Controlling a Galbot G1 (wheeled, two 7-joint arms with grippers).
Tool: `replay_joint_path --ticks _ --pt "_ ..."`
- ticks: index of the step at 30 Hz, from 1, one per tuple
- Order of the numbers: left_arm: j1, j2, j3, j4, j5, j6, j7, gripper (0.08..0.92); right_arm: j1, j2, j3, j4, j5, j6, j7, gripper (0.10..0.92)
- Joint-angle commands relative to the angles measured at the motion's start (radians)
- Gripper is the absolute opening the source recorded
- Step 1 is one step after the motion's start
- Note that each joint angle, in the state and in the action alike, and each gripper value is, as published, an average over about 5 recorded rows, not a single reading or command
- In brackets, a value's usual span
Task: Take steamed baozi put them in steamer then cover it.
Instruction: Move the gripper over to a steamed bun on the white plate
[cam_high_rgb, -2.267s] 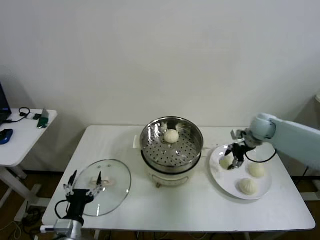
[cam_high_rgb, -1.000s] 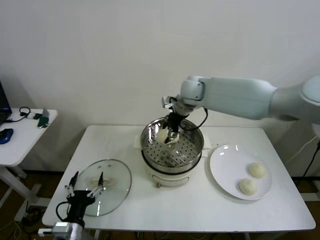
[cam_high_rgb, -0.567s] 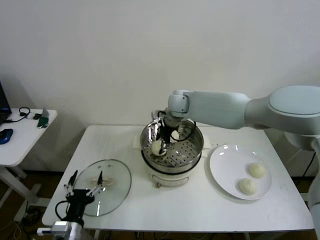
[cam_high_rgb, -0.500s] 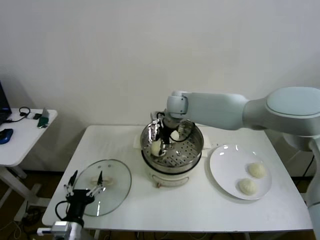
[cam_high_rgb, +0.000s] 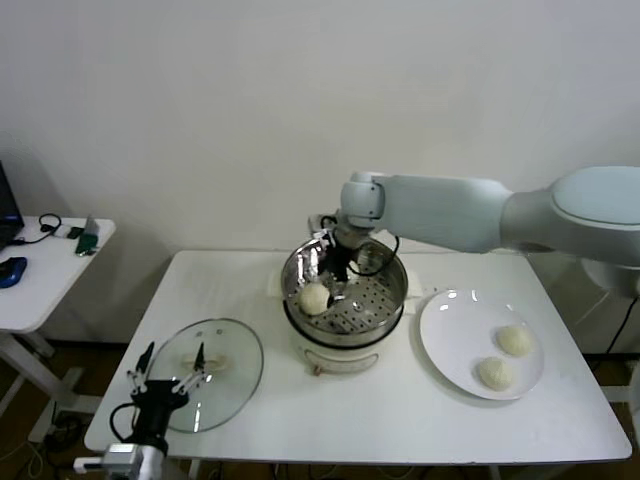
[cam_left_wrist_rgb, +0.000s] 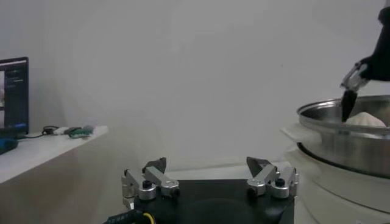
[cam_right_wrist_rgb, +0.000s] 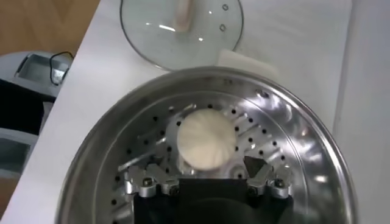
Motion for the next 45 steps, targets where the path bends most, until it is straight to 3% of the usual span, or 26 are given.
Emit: replay_joint_path --ticks 1,11,20,33,45 --pt "0.0 0.0 0.005 0.003 0.004 0.001 -0.001 0.823 0.162 -0.25 -0.033 0.141 -0.038 0.038 -0.078 0.823" --pt "-0.004 0.004 -0.001 0.006 0.005 0.006 -0.004 0.823 0.177 -0.626 -0.076 0.328 -0.278 0.081 -0.125 0.823" --pt "-0.004 -0.002 0.0 -0.006 0.017 0.021 -0.006 0.823 -0.128 -0.813 0.1 0.357 -0.566 0.1 -0.128 0.823" --pt "0.004 -0.016 -0.003 -0.009 0.034 0.031 -0.008 0.823 -0.553 -0.838 0.397 0.202 -0.734 0.133 -0.135 0.823" --pt "0.001 -0.022 -0.004 0.009 0.04 0.028 -0.009 0.823 -0.612 -0.721 0.452 0.094 -0.752 0.138 -0.132 0.823"
